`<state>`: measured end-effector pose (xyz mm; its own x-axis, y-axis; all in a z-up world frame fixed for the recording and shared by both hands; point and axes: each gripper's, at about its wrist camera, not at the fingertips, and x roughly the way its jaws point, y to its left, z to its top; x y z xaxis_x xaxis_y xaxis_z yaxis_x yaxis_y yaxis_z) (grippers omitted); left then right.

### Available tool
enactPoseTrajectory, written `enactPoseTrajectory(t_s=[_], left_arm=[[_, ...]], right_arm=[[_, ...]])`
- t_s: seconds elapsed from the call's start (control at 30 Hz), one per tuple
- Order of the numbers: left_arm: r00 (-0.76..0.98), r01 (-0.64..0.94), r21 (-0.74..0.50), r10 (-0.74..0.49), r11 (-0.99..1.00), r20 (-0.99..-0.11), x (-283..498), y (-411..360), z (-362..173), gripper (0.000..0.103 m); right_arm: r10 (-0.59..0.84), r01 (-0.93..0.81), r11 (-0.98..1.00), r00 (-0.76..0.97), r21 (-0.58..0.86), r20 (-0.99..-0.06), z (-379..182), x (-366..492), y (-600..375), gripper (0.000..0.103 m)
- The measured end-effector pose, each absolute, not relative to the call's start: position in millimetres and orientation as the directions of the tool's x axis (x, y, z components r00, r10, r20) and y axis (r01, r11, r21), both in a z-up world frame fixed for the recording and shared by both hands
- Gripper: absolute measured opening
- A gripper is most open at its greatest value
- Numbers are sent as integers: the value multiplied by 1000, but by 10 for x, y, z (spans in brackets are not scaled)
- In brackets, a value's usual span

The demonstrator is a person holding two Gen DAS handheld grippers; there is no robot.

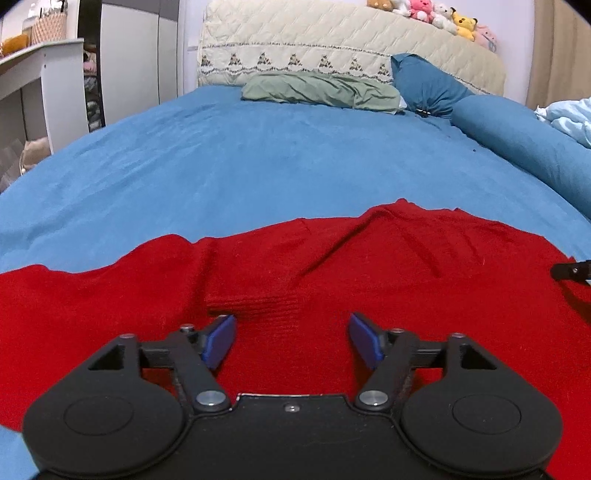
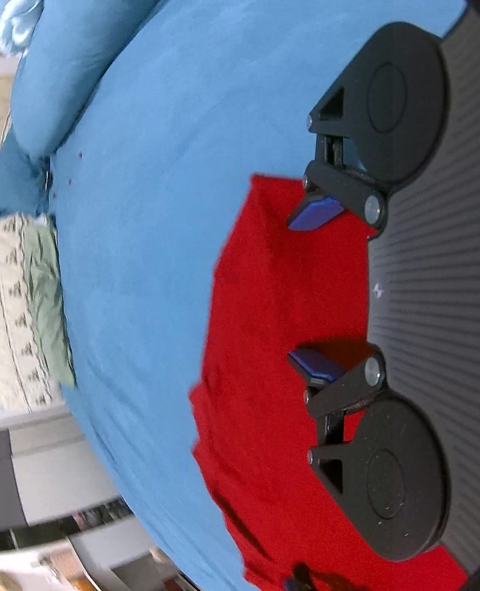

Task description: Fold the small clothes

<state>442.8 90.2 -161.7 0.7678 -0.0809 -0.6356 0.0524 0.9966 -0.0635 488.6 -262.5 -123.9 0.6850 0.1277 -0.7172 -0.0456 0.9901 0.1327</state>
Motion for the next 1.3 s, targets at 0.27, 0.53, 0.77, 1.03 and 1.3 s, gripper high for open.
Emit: enactPoseTrajectory(t_s=[0.27,0.53,0.77,1.03,1.3], left_arm=[[727,54,-36,-64,998,-684,4143,824,-1446,88],[643,21,-26,-33,999,-765,4123,808,-1374,87],[661,-117,-79,18,990,-750,3781,1374,-763,89],[634,-419,-123,193,900,-749,3515,2716,-664,100],[604,-592,-187,278,784,-747,3577,3810,-1137,81]], right_arm=[[199,-108,979,681,171,-705,-922,4423,-2499,90],[130,-93,991,562,94,-817,-1042,4264,-2351,90],[149,-137,987,592,82,-792,-260,4114,-1944,100],[311,-255,946,557,198,-770,9,4028,-918,103],[343,-294,932,524,213,-779,-281,4175,-131,103]])
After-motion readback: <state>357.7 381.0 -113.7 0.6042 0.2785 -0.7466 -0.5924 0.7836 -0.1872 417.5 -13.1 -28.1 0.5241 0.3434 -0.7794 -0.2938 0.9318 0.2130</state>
